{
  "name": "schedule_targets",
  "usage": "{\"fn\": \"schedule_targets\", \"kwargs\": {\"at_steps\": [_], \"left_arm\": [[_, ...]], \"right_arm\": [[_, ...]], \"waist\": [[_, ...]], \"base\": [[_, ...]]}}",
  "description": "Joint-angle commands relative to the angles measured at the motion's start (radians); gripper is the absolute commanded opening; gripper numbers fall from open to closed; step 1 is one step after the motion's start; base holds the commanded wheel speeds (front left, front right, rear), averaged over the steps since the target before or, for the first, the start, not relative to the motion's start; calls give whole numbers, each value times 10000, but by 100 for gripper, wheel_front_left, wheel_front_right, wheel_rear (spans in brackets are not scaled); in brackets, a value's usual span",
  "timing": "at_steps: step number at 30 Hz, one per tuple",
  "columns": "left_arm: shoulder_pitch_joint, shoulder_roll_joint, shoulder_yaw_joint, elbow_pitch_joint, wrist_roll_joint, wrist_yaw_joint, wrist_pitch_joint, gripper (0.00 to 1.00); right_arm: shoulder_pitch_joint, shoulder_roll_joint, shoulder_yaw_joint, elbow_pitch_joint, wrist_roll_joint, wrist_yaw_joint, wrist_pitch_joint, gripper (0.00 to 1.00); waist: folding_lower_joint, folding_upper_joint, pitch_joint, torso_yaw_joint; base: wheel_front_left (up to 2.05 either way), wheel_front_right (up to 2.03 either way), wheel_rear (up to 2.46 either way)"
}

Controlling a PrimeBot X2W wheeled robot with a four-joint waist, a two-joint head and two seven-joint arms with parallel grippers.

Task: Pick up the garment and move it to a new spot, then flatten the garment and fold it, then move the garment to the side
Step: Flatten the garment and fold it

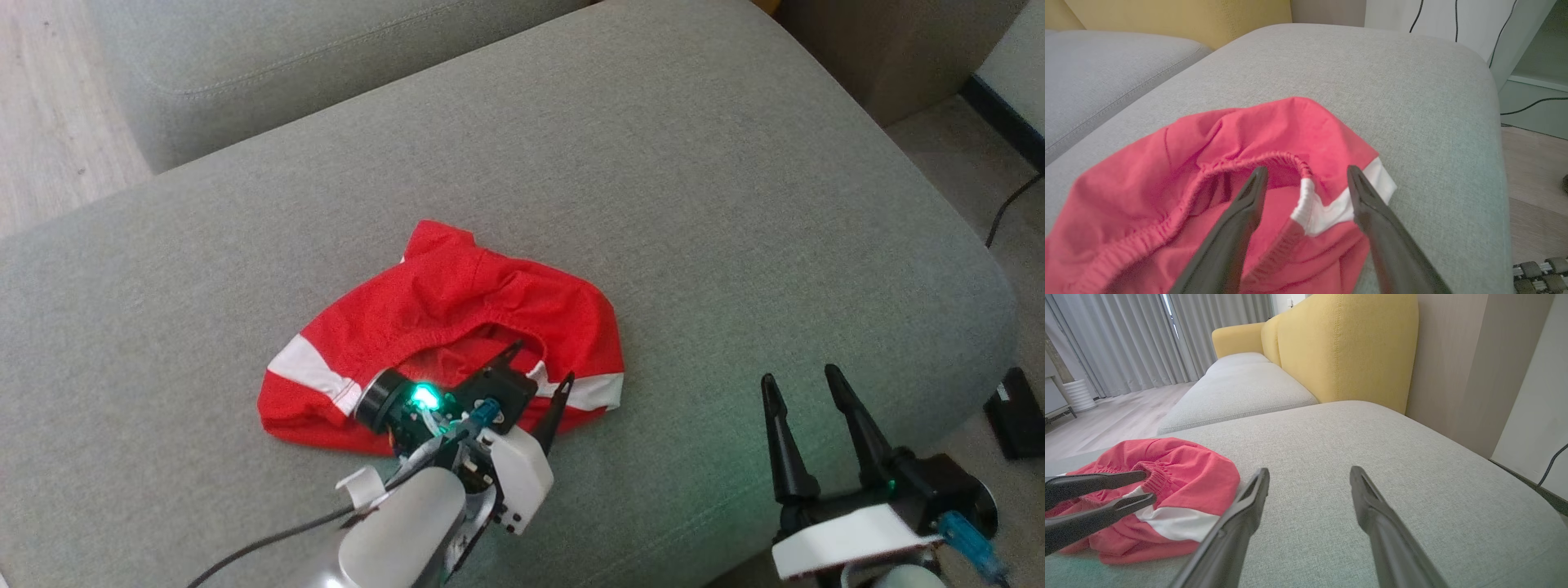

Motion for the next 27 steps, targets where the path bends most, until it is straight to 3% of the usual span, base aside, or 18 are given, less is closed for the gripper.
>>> {"fn": "schedule_targets", "kwargs": {"at_steps": [1, 2, 3, 12, 17, 21, 27], "left_arm": [[-214, 50, 197, -234, -68, -38, 5, 93], [-219, 62, 178, -216, -87, -79, 7, 44], [-235, 74, 163, -198, -102, -115, 0, 1], [-347, 76, 223, -88, -544, -566, -15, 0], [-627, 24, 563, -600, -1395, -1038, -410, 0], [-1448, 0, 789, -1259, -2060, -1343, -509, 0], [-3050, -7, 1507, -2164, -2799, -1401, -589, 0]], "right_arm": [[-286, -68, 217, -372, 48, -7, -109, 100], [-286, -68, 225, -381, 52, -7, -109, 100], [-293, -68, 232, -387, 57, -7, -109, 100], [-375, -68, 242, -378, 93, -7, -109, 100], [-344, -68, 258, -361, 131, -7, -109, 100], [-297, -68, 292, -342, 149, -7, -109, 100], [-138, -68, 275, -318, 120, -7, -109, 100]], "waist": [[0, 0, -5, 23], [0, 0, 5, 26], [0, 0, 20, 29], [0, 0, -8, 12], [0, 0, -278, 73], [0, 0, -538, 210], [0, 0, -948, 687]], "base": [[0, 0, 0], [0, 0, 0], [0, 0, 0], [0, 0, 0], [0, 0, 0], [0, 0, 0], [0, 0, 0]]}}
